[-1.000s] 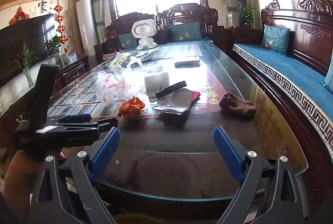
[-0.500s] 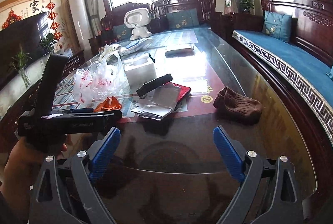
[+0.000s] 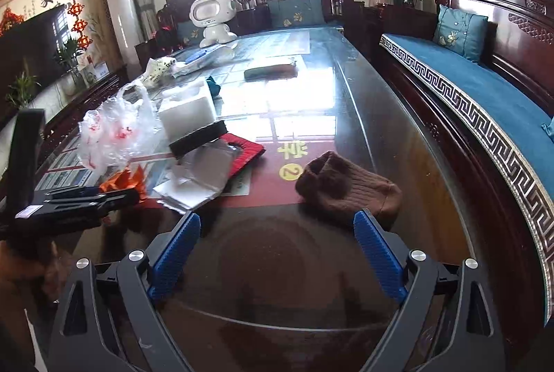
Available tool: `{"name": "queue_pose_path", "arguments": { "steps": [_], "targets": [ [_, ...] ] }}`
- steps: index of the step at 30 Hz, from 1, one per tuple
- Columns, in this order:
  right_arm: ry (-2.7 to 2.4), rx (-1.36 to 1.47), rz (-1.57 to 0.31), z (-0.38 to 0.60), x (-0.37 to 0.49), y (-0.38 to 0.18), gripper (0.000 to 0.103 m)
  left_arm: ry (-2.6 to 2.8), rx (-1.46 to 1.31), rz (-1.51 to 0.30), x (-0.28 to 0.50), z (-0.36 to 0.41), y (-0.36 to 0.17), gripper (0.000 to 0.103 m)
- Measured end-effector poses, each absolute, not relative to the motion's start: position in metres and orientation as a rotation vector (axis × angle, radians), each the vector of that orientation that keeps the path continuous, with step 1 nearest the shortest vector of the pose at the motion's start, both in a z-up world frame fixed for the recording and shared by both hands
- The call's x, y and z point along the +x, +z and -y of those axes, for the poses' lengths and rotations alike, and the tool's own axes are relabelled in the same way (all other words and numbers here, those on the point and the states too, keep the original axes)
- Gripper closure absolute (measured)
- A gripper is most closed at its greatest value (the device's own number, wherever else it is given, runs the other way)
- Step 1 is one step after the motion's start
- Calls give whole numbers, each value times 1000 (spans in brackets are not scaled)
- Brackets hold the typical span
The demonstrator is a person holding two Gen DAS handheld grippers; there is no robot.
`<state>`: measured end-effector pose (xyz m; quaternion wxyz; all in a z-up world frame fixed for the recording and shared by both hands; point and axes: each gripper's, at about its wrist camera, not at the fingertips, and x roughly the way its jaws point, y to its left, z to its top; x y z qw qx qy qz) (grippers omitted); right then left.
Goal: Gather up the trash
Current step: 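Grasp the orange wrapper with the left gripper while the right grasps the brown sock, then lift the orange wrapper and brown sock off the table with both grippers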
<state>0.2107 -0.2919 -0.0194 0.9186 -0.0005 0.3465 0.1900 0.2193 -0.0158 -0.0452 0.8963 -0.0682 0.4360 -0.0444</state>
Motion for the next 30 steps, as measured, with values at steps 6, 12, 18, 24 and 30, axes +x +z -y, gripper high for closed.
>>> {"name": "queue_pose_path", "arguments": {
  "steps": [6,12,18,24,30],
  "targets": [
    [343,-21,-756,301,248,-20,16,-99,-140,-885,212,19,-37,53],
    [305,-58,-838,298,281,-37,30,-105,-152,-890,211,18,-37,53],
    [312,-55,-892,298,288,-47,54,-112,-161,-895,206,16,-38,52],
    [370,-17,-888,295,274,-45,86,-128,-172,-883,196,14,-33,52],
    [418,44,-888,292,245,-44,87,-139,-178,-879,177,12,-31,52]
  ]
}}
